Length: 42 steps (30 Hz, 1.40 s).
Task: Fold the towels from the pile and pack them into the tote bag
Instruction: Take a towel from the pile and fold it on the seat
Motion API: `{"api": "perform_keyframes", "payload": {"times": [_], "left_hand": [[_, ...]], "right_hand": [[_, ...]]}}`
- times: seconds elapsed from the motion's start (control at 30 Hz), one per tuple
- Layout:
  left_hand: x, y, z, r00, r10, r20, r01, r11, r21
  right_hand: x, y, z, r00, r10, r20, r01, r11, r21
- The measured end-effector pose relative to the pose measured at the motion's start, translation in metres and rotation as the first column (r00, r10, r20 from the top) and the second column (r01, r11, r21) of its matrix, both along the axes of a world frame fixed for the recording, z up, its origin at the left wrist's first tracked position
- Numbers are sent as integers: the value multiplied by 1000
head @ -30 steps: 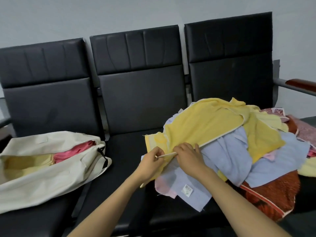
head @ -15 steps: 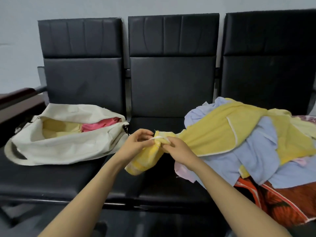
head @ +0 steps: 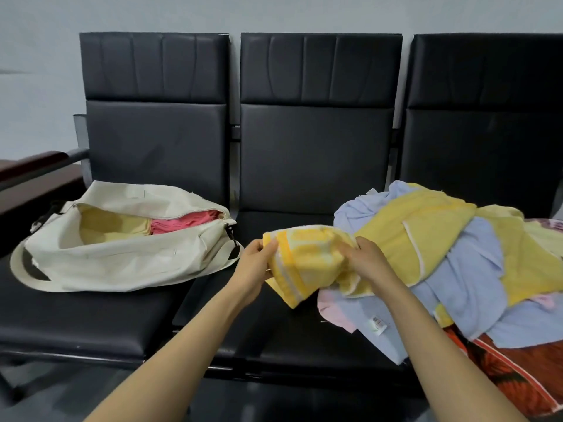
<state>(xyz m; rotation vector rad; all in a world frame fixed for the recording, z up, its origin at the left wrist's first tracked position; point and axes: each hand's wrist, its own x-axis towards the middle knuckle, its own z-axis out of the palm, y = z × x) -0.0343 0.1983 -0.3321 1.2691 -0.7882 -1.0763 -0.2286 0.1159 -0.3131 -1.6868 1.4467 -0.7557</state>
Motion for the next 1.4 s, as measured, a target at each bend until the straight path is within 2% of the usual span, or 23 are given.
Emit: {"api": "perform_keyframes", "payload": {"times": [0.03,0.07,0.13,0.2,0.23,0.37,0.47,0.53,0.63,0.67,0.7,0.73,0.77,0.83,0.87,0.97,1.03,1.07,1.13,1.23,1.33,1.4], "left_hand": [[3,0,-1,996,37,84,-35,999,-23],[5,1,-2,979,44,197,-34,998,-54],[3,3,0,922,-18,387,63,993,-104],[-5,3,1,880,-107,462,185,974,-127],[-11,3,3,871,-131,473,219,966,-136],[-19,0,3,875,-103,473,185,974,-129],[-9,-2,-4,837,-234,494,263,965,12],[1,-5,-13,733,-318,601,302,944,132],[17,-9,-28,413,-414,811,193,910,367],[22,-9,-32,324,-441,837,138,897,419],[27,-9,-34,277,-455,846,98,890,446],[32,-8,-36,288,-444,848,75,894,443],[37,-8,-37,362,-395,844,62,914,401],[48,-8,-34,583,-228,780,15,963,271],[53,-8,-32,681,-130,721,-21,980,196],[64,-5,-19,885,108,453,-131,991,19],[71,3,-8,943,210,259,-206,978,-45],[76,8,-3,952,253,170,-244,967,-69],[93,19,2,950,309,38,-305,948,-87],[115,38,-1,941,332,-61,-335,941,-42],[119,53,-2,961,276,-33,-277,960,-37],[119,58,-4,982,186,12,-186,983,-4]], "right_hand": [[-3,0,-3,987,41,-153,-54,995,-81],[-3,2,-4,971,101,-217,-131,983,-131],[-1,11,-2,941,295,-167,-322,932,-164],[4,17,-3,892,447,-66,-451,877,-167],[6,18,-3,882,471,-27,-468,866,-176],[4,16,2,904,424,53,-401,885,-236],[-1,7,4,937,264,230,-220,955,-198],[-6,0,6,915,139,379,-102,988,-117],[-19,-10,11,804,-41,594,22,999,39],[-23,-12,14,752,-86,654,47,996,77],[-28,-14,16,706,-127,697,75,992,105],[-33,-17,17,685,-160,710,111,987,115],[-38,-19,17,719,-183,671,161,982,95],[-48,-21,13,854,-195,482,225,974,-4],[-52,-21,12,906,-165,389,205,977,-64],[-61,-15,6,994,62,88,-45,982,-185],[-60,-7,2,967,184,-174,-221,949,-225],[-56,-3,-1,946,222,-235,-276,934,-229],[-43,5,-5,941,277,-195,-315,928,-199],[-19,17,-6,959,282,-4,-280,951,-133],[-8,21,-1,948,153,279,-150,988,-34],[-12,17,4,856,45,515,-104,991,86]]}}
